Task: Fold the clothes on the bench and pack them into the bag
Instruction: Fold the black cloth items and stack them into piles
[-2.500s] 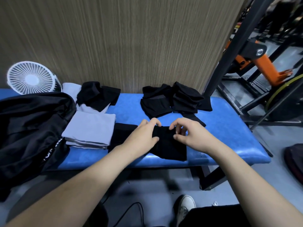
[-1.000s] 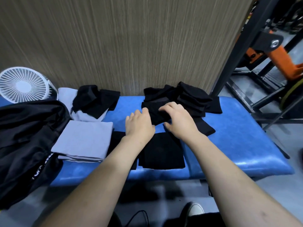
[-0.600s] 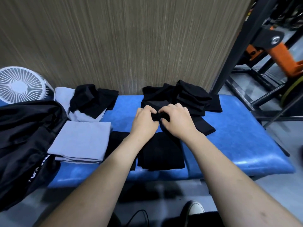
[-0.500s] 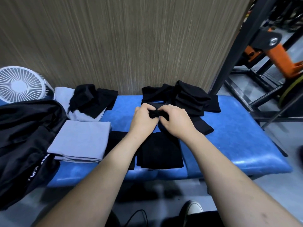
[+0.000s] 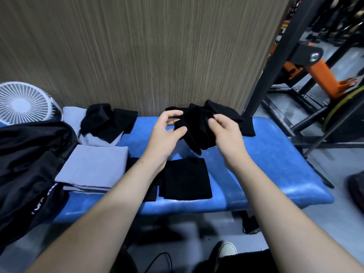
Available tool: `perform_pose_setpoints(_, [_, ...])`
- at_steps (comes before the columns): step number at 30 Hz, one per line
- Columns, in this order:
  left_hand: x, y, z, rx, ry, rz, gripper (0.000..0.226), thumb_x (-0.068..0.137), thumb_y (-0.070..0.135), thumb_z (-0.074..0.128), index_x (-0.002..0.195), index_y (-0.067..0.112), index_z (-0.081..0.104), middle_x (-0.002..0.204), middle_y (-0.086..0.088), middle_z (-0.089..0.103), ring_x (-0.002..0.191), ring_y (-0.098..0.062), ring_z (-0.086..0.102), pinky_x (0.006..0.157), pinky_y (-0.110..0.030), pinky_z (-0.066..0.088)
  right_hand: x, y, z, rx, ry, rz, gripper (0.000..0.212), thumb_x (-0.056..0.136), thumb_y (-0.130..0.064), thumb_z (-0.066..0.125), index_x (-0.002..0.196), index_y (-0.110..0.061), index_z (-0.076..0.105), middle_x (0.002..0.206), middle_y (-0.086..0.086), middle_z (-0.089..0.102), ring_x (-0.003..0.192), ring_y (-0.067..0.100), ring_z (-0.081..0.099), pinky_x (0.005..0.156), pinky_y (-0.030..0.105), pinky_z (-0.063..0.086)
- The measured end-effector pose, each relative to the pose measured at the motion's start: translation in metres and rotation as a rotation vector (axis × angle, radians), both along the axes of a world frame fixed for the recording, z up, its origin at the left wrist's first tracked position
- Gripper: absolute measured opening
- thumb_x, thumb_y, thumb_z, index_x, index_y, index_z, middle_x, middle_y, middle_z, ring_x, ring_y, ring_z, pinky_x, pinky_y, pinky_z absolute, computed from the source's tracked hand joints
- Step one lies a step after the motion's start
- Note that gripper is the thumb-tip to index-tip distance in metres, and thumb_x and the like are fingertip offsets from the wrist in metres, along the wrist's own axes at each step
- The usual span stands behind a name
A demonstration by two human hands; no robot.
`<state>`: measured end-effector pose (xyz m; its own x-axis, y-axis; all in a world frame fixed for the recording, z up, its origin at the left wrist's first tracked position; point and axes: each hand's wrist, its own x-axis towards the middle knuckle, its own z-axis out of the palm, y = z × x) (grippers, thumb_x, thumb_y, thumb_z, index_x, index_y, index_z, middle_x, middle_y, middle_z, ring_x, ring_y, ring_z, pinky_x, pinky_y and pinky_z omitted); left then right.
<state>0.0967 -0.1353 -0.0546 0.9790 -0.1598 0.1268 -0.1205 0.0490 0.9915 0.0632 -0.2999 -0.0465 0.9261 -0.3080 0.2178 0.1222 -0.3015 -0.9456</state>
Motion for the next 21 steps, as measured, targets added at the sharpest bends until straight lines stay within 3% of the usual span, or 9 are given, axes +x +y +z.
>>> perform_pose_setpoints(2, [-0.001,0.003,0.002,-0.047,0.055,0.004,0.039,0.08,0.007,0.063,0.109,0.032,0.066,0.119,-0.002,0.066,0.118,-0.02,0.06,0.1,-0.039,0.051,-0.006,-0.008,0.006,0.287,0.057,-0.037,0.022,0.087,-0.019,0.053,0.073,-0.005,0.044,0.075,0.009,0.044,0.073,0.021,0.042,0.067,0.039,0.035])
perform_pose_setpoints(4, [-0.003,0.007,0.004,-0.103,0.12,-0.002,0.039,0.081,0.002,0.058,0.111,0.026,0.065,0.117,-0.008,0.068,0.109,-0.02,0.064,0.092,-0.032,0.052,-0.014,-0.018,0.012,0.532,0.148,-0.084,0.011,0.085,-0.018,0.052,0.078,-0.009,0.055,0.078,0.009,0.054,0.076,0.023,0.052,0.071,0.04,0.041])
perform_pose_setpoints(6, [-0.005,0.013,0.006,-0.047,0.171,-0.005,0.035,0.086,-0.002,0.053,0.11,0.021,0.065,0.11,-0.007,0.068,0.095,-0.02,0.064,0.079,-0.027,0.049,-0.024,-0.027,0.016,0.637,0.213,-0.152,0.018,0.092,-0.014,0.049,0.079,-0.014,0.06,0.07,0.002,0.066,0.067,0.02,0.062,0.066,0.034,0.048])
perform_pose_setpoints(8, [-0.006,0.019,0.006,0.067,0.214,-0.022,0.031,0.087,-0.002,0.051,0.103,0.02,0.067,0.102,-0.008,0.066,0.087,-0.021,0.061,0.073,-0.027,0.047,-0.032,-0.035,0.017,0.648,0.234,-0.186,0.025,0.095,-0.009,0.044,0.073,-0.014,0.056,0.055,0.001,0.06,0.049,0.018,0.053,0.051,0.028,0.038])
perform_pose_setpoints(10, [-0.009,0.025,0.005,0.133,0.243,-0.056,0.029,0.087,-0.003,0.049,0.095,0.018,0.068,0.099,-0.013,0.065,0.083,-0.021,0.06,0.073,-0.029,0.048,-0.038,-0.043,0.014,0.614,0.244,-0.175,0.031,0.091,-0.002,0.037,0.063,-0.014,0.042,0.043,0.002,0.041,0.036,0.017,0.03,0.046,0.027,0.017])
perform_pose_setpoints(12, [-0.013,0.029,0.006,0.16,0.26,-0.091,0.029,0.087,-0.005,0.047,0.091,0.015,0.067,0.095,-0.014,0.064,0.082,-0.022,0.059,0.074,-0.032,0.047,-0.046,-0.052,0.009,0.534,0.266,-0.147,0.032,0.089,0.001,0.034,0.062,-0.016,0.034,0.043,0.001,0.03,0.036,0.014,0.019,0.045,0.024,0.011])
perform_pose_setpoints(17, [-0.022,0.037,0.009,0.289,0.25,-0.131,0.032,0.085,-0.005,0.042,0.085,0.015,0.067,0.087,-0.012,0.063,0.081,-0.023,0.056,0.075,-0.033,0.045,-0.072,-0.073,0.001,0.263,0.365,-0.173,0.029,0.095,-0.006,0.039,0.086,-0.019,0.064,0.06,0.002,0.046,0.044,0.014,0.03,0.046,0.023,0.021])
perform_pose_setpoints(19, [-0.027,0.037,0.005,0.428,0.212,-0.128,0.032,0.084,-0.002,0.044,0.081,0.018,0.069,0.081,-0.008,0.063,0.076,-0.021,0.053,0.07,-0.031,0.042,-0.08,-0.078,-0.002,0.111,0.42,-0.19,0.029,0.094,-0.005,0.04,0.096,-0.017,0.066,0.065,0.005,0.052,0.043,0.016,0.036,0.041,0.023,0.025])
perform_pose_setpoints(21, [-0.033,0.036,0.001,0.536,0.194,-0.139,0.033,0.085,0.001,0.045,0.079,0.021,0.07,0.077,-0.004,0.065,0.07,-0.019,0.054,0.065,-0.029,0.041,-0.087,-0.08,-0.007,-0.044,0.496,-0.196,0.024,0.093,-0.005,0.042,0.092,-0.014,0.064,0.067,0.008,0.054,0.043,0.017,0.042,0.038,0.023,0.031])
